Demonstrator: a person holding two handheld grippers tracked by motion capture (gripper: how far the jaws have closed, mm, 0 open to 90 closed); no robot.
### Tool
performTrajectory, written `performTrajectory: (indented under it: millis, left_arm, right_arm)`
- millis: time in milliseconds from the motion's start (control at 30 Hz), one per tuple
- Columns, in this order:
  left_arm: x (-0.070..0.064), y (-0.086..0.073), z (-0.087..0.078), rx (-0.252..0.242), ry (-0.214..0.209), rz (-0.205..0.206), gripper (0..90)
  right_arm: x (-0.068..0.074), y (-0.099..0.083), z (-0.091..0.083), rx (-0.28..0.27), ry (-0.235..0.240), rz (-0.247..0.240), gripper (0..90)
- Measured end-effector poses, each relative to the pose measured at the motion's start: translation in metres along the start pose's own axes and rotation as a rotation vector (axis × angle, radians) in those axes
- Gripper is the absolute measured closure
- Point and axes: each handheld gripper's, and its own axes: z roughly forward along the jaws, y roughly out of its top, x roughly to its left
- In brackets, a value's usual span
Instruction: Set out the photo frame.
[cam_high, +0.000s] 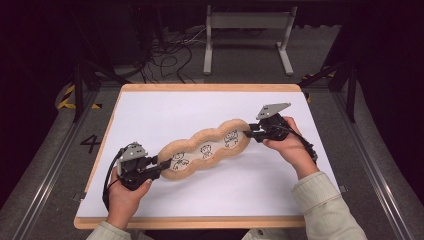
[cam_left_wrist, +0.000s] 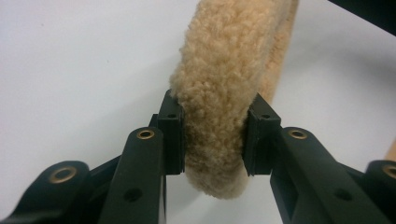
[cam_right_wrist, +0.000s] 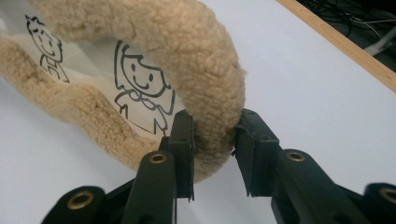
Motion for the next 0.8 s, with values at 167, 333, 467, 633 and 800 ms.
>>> performTrajectory:
  millis: [167, 333, 467, 633, 800]
  left_arm:
    - [0.014, 0.006, 0.010, -0.016, 0.013, -0.007, 66.3]
    - [0.024, 0.010, 0.021, -0.016, 0.019, 0.024, 65.4]
    - [0.022, 0.016, 0.029, -0.023, -0.005, 0.073, 65.7]
    - [0.033, 0.017, 0.033, -0.023, -0.038, 0.096, 65.7]
    - [0.047, 0.014, 0.037, -0.032, -0.070, 0.126, 65.0]
  right_arm:
    - [0.007, -0.007, -0.013, -0.012, -0.007, -0.011, 69.5]
    - [0.022, -0.013, -0.017, 0.009, -0.004, -0.030, 76.9]
    - [0.040, -0.007, -0.012, -0.028, 0.072, -0.070, 83.7]
    - [0.056, 0.000, -0.011, -0.035, 0.070, -0.128, 81.4]
    - [0.055, -0.003, -0.023, -0.057, 0.063, -0.106, 81.2]
